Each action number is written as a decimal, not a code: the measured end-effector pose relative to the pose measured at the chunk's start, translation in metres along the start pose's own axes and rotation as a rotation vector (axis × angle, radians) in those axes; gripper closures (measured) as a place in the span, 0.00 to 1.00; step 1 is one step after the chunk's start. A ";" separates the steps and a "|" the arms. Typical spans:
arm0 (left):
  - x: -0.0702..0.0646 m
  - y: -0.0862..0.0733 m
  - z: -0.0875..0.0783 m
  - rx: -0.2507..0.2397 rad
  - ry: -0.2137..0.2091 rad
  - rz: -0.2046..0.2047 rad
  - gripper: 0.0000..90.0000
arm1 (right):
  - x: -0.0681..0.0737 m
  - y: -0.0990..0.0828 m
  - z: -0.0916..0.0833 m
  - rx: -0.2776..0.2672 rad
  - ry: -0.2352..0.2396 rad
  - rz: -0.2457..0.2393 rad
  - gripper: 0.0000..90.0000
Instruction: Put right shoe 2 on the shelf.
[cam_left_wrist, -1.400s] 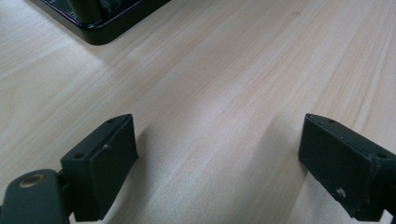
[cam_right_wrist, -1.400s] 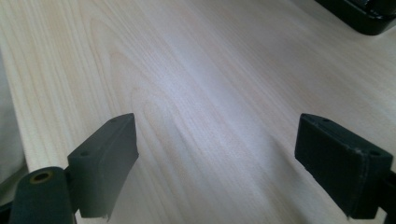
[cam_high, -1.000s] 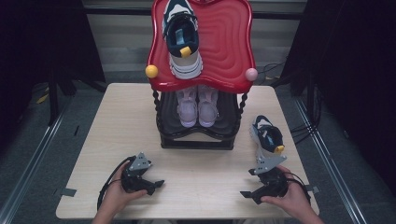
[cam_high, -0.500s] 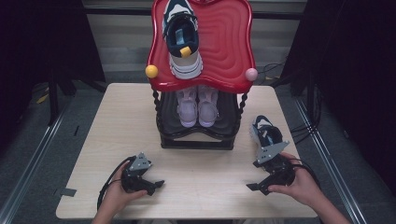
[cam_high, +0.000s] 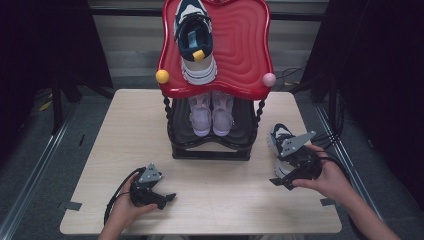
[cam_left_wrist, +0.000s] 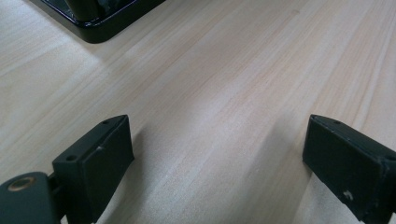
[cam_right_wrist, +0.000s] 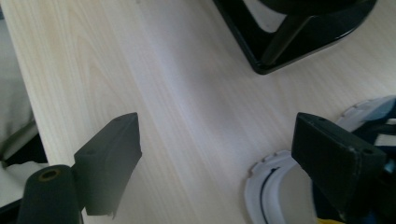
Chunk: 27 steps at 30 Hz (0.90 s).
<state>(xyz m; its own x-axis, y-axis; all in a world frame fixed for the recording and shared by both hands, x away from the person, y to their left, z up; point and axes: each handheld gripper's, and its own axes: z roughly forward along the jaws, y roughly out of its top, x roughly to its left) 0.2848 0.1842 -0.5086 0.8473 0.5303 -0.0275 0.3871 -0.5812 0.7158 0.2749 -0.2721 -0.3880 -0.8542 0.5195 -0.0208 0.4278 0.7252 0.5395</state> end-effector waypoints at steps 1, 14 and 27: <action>0.000 0.000 0.000 0.000 -0.001 0.000 0.09 | -0.002 0.001 -0.001 -0.004 -0.003 0.000 0.17; 0.000 0.000 0.000 0.000 -0.003 -0.002 0.08 | -0.030 -0.006 -0.011 0.035 -0.084 0.046 0.18; 0.000 0.000 0.000 0.000 -0.002 0.000 0.08 | -0.038 -0.016 0.006 0.126 -0.087 0.052 0.26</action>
<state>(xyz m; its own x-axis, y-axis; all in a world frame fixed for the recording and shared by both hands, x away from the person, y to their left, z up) 0.2848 0.1841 -0.5086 0.8480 0.5293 -0.0285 0.3871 -0.5816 0.7155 0.3019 -0.3006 -0.4007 -0.8035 0.5910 -0.0717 0.5089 0.7443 0.4324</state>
